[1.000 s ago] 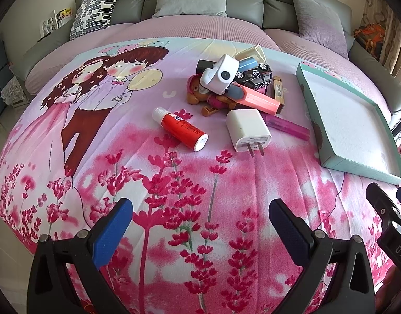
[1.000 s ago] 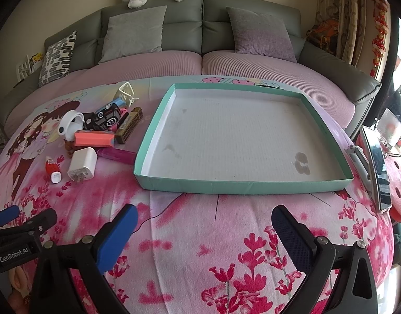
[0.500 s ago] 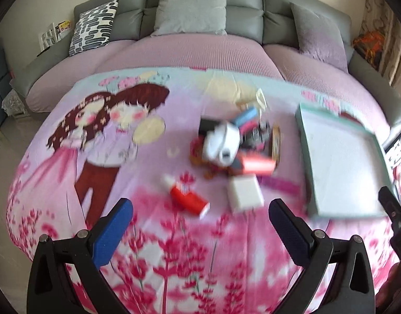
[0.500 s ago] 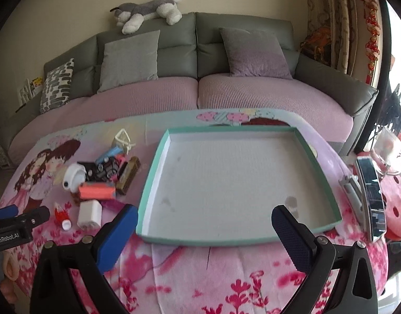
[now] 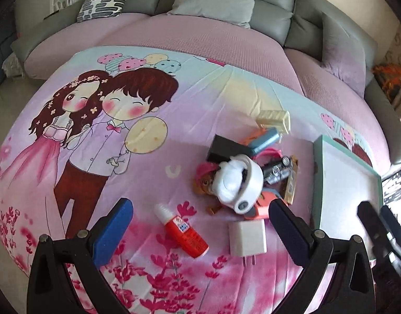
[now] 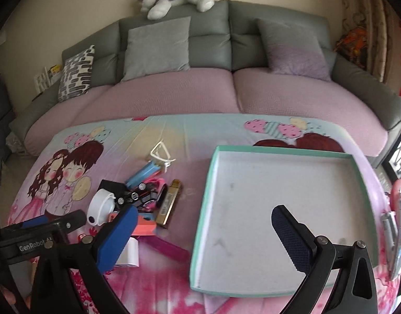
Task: Organize rigid objects
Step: 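Move both tools toward the pile of small items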
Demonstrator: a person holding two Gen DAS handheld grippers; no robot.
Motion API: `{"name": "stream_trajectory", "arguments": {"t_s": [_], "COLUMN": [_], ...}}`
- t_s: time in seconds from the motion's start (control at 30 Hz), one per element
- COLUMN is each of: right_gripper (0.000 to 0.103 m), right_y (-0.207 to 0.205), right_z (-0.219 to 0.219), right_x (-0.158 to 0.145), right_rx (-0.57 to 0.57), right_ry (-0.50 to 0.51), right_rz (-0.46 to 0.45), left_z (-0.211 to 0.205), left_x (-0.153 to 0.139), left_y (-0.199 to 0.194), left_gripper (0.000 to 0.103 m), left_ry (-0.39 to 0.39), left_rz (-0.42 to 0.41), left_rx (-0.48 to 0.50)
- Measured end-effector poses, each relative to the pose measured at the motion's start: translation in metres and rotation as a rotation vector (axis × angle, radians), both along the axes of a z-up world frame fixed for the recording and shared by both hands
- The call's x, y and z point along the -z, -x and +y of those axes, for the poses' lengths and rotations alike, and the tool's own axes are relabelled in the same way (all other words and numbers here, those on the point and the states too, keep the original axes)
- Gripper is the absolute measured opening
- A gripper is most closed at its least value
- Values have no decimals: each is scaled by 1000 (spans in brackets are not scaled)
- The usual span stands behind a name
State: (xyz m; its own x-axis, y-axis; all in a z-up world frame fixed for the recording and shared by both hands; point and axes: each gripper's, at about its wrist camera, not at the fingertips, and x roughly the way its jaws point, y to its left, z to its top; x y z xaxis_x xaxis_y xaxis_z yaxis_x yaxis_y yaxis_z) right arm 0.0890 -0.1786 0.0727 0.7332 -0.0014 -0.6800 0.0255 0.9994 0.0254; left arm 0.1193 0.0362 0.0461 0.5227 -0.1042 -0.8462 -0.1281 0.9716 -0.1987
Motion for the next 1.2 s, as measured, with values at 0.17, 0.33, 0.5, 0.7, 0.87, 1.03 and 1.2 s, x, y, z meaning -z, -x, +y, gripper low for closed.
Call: {"name": "stream_trajectory", "arguments": {"t_s": [0.17, 0.33, 0.5, 0.7, 0.87, 1.03, 1.2], "right_gripper": [103, 103, 103, 97, 90, 90, 87], "right_y": [-23, -41, -43, -44, -48, -53, -55], "right_z": [5, 10, 31, 58, 64, 62, 60], "right_x": [9, 11, 29, 53, 71, 77, 84], "right_rx": [-21, -40, -136, -231, -252, -255, -261], "right_ry": [-23, -55, -82, -80, -99, -151, -207], "right_rz": [69, 106, 137, 197, 244, 271, 276], "left_z": [4, 21, 46, 52, 50, 52, 55], "left_x": [-3, 1, 21, 36, 50, 57, 60], "left_y": [-12, -15, -5, 0, -4, -7, -8], "left_gripper": [103, 103, 103, 103, 102, 102, 102], "left_ry": [40, 18, 5, -47, -35, -25, -18], "left_rz": [-22, -44, 19, 52, 99, 125, 137], "left_rx": [-35, -101, -179, -182, -157, -158, -165]}}
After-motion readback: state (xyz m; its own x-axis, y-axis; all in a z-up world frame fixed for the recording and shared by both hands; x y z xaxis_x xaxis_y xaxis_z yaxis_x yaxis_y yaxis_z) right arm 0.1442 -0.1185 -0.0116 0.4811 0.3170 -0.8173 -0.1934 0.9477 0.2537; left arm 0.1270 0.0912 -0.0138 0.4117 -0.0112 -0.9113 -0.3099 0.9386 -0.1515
